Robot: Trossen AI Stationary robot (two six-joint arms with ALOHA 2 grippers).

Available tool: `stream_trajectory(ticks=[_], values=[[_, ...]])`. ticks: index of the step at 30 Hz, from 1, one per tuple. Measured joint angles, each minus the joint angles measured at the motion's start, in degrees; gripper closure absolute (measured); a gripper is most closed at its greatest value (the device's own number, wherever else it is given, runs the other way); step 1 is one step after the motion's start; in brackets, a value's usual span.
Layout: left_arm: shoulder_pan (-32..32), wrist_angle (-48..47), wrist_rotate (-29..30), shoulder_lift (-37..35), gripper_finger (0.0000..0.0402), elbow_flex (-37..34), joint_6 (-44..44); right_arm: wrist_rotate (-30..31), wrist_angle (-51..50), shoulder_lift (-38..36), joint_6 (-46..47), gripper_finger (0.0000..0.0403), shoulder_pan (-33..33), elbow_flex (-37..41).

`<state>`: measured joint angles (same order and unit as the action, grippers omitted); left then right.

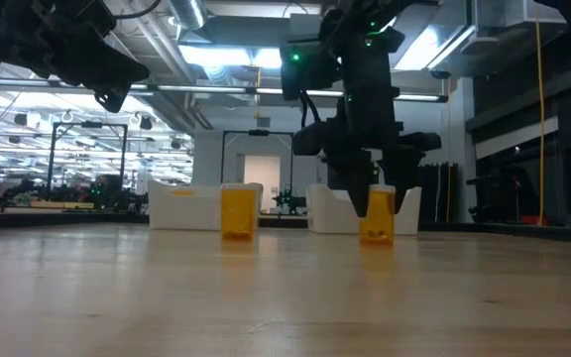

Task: Pick and place medicine bottles into bin by pill shape (circle, oval)
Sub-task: Put the orange pill bottle into the left white bin

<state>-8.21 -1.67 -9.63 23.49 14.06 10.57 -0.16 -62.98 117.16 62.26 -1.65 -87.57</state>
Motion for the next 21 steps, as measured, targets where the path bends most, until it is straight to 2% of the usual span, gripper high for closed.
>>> stream_trajectory(ticks=[4, 10, 13, 17, 21], values=[[0.00, -0.02, 0.00, 0.00, 0.0401, 0.00, 0.00, -0.11, -0.81, 0.00, -1.82, 0.0200, 0.00, -2.48], [0.00, -0.45, 0.00, 0.00, 0.0401, 0.00, 0.00, 0.27, -1.48, -0.02, -7.25, 0.0194, -1.47, -13.11], [0.00, -0.46, 0.00, 0.00, 0.0401, 0.00, 0.00, 2.68, -1.08, -0.02, -10.74, 0.0186, -3.18, -18.93], [0.00, -0.46, 0.00, 0.00, 0.0401, 0.00, 0.00, 5.08, 2.35, -0.02, -14.98, 0.0197, -6.02, -25.50], [0.00, -0.47, -0.01, 0.00, 0.0401, 0.00, -0.05, 5.64, 11.89, -0.02, -19.38, 0.0201, -9.06, -28.60]])
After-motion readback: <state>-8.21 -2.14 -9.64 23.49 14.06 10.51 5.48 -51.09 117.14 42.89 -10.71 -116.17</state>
